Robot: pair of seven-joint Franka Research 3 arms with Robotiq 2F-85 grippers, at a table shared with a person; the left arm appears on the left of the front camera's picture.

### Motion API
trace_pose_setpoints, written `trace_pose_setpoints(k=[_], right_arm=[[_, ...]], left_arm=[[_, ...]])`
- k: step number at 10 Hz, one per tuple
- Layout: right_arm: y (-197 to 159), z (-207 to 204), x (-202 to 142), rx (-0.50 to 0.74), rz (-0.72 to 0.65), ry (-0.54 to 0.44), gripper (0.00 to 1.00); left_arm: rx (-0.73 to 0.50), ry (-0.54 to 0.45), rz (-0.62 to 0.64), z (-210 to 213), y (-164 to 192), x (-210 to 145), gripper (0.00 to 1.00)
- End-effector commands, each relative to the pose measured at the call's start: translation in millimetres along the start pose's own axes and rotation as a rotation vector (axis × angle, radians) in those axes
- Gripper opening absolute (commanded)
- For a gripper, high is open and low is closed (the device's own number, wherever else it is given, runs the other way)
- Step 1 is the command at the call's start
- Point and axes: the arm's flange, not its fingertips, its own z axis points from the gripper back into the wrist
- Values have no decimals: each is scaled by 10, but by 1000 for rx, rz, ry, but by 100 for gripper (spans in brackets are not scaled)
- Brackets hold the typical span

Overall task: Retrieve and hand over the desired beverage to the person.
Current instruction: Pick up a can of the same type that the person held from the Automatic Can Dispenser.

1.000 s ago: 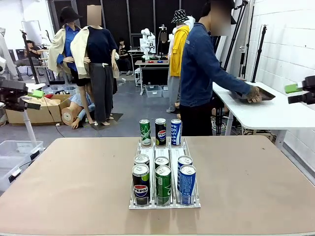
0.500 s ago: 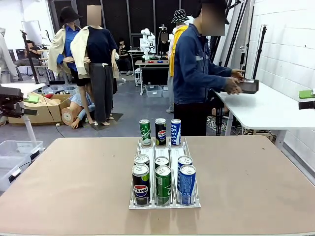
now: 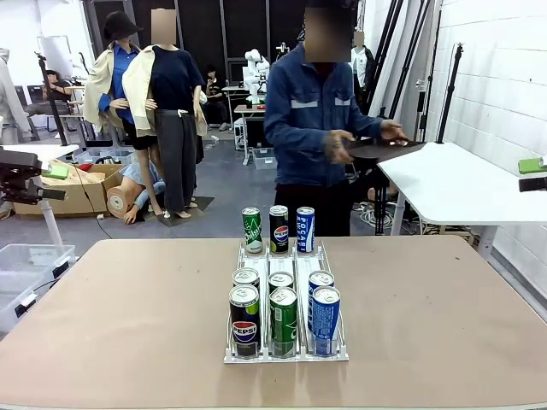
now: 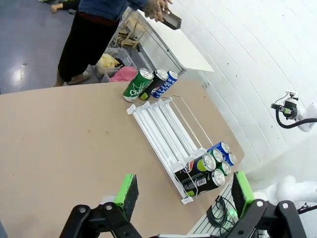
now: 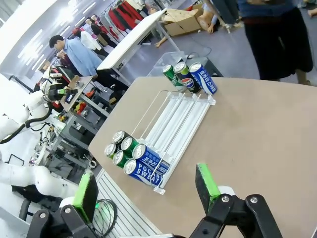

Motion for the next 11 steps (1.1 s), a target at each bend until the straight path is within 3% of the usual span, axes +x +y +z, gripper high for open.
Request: trace_pose_setpoints(k=[1,11], right_arm=[[-5,-12,12,15,1,-7,100],[-5,-12,12,15,1,-7,100]], left_arm=[[-5,0,-1,9,1,-9,100],[-5,0,-1,9,1,-9,100]])
